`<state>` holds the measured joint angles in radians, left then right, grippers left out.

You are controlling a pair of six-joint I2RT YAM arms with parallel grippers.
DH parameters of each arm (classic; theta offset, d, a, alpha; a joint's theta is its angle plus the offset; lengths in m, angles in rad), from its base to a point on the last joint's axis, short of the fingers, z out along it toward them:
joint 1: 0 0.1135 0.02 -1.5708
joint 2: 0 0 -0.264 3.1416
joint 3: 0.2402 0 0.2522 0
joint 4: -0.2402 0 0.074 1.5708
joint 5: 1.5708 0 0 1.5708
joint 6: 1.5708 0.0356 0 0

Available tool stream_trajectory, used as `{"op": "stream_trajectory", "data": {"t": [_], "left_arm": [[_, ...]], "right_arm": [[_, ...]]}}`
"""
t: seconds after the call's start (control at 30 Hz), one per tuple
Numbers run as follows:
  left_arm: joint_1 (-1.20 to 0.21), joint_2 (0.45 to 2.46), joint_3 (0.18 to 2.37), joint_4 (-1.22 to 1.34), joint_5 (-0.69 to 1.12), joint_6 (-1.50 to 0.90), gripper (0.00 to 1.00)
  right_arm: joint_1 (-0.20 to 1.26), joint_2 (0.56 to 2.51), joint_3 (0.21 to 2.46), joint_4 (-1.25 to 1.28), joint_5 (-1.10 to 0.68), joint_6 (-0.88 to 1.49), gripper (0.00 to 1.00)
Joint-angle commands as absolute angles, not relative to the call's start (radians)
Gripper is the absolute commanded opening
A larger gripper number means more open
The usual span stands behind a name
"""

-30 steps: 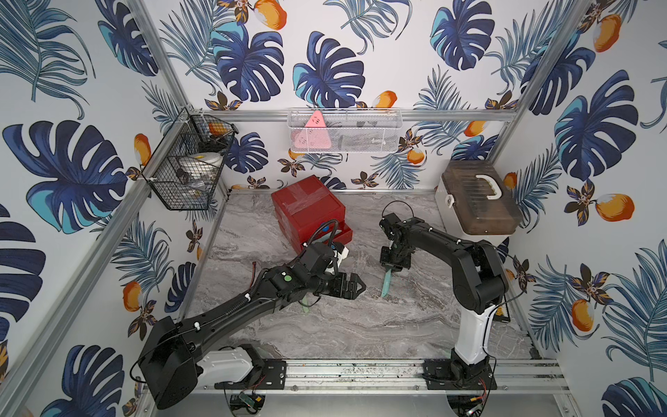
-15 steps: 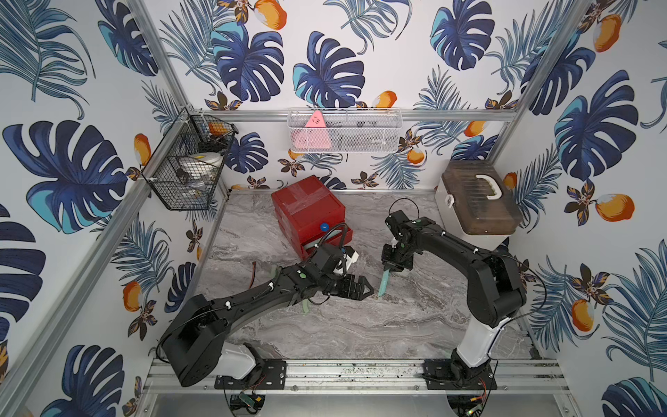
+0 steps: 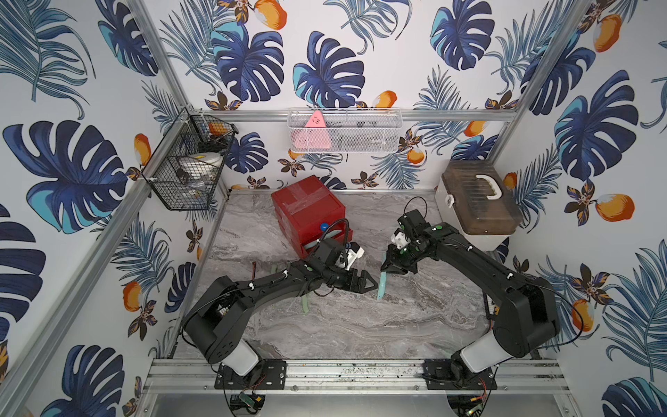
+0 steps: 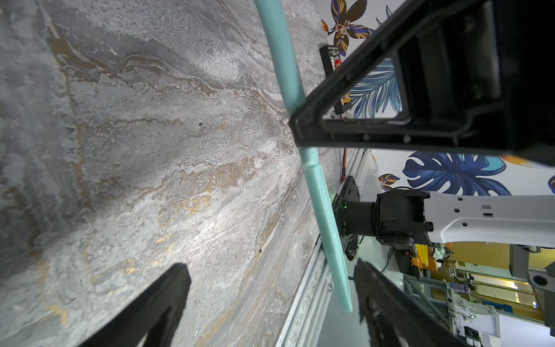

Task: Place the fruit knives into the drawer by color
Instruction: Pick up the fruit knife from the center of the board.

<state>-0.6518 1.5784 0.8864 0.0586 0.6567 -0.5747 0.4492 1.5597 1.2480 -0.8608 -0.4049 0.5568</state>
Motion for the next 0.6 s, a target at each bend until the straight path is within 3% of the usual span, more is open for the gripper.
{"op": "stream_trajectory", "data": {"t": [0.0,0.43,0.53,0.57], "left_arm": [[-0.647,1.598,0.894,0.150,0.719,-0.596,0.88],[-0.647,1.633,0.885,0.238,0.812,-0.666,0.65],[-0.647,1.636,0.881,0.252,0.824,-0.679,0.50],[-0.646,1.636,0.880,0.254,0.823,-0.680,0.41]], "right_arm": [[0.450,1.536,1.222,-0.790,-0.475,0.565,0.01],[0.450,1.546,1.205,-0.682,-0.551,0.601,0.02],[0.451,1.555,1.212,-0.674,-0.568,0.600,0.02],[0.451,1.555,1.212,-0.670,-0.572,0.600,0.02]]}}
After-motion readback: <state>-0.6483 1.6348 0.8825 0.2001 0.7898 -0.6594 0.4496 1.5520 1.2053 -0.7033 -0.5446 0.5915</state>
